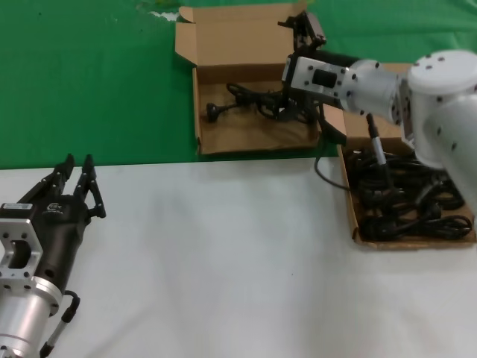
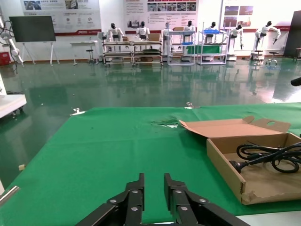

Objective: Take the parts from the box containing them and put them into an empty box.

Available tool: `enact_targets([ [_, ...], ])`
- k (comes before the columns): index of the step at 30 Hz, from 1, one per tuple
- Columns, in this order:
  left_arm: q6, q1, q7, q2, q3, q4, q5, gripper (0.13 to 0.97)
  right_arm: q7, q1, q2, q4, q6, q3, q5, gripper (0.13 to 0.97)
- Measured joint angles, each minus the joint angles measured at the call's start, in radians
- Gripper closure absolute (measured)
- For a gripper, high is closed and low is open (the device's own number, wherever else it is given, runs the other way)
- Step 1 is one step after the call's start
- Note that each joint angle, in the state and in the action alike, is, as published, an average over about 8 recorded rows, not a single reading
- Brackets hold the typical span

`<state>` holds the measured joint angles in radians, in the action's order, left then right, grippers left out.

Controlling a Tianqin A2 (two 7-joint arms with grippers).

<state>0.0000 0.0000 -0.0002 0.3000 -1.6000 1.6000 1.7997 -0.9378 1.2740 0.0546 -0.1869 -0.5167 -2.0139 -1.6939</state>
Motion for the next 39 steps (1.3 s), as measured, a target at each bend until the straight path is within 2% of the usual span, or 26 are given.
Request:
enact_targets([
  [7,0.0,0.0,0.0,0.0,0.0,0.0,0.0,0.821,0.095,-0.129,0.025,-0.143,0.052,0.042,-0.011,0.129],
  [15,0.0,0.0,0.0,0.0,0.0,0.0,0.0,0.654,0.208,-0.283,0.054,-0.314,0.115,0.092,-0.024,0.129],
  [19,0.0,0.0,0.0,0.0,0.0,0.0,0.0,0.654,0.265,-0.359,0.069,-0.399,0.146,0.117,-0.03,0.129],
  [27,0.0,0.0,0.0,0.0,0.0,0.0,0.0,0.436,0.377,-0.512,0.099,-0.568,0.208,0.166,-0.043,0.129],
  [28,0.0,0.0,0.0,0.0,0.0,0.0,0.0,0.436,0.391,-0.531,0.102,-0.59,0.215,0.173,-0.044,0.129],
  [36,0.0,0.0,0.0,0.0,0.0,0.0,0.0,0.268,0.502,-0.683,0.131,-0.758,0.277,0.222,-0.057,0.129],
  [39,0.0,0.0,0.0,0.0,0.0,0.0,0.0,0.243,0.545,-0.741,0.143,-0.822,0.3,0.241,-0.062,0.129],
])
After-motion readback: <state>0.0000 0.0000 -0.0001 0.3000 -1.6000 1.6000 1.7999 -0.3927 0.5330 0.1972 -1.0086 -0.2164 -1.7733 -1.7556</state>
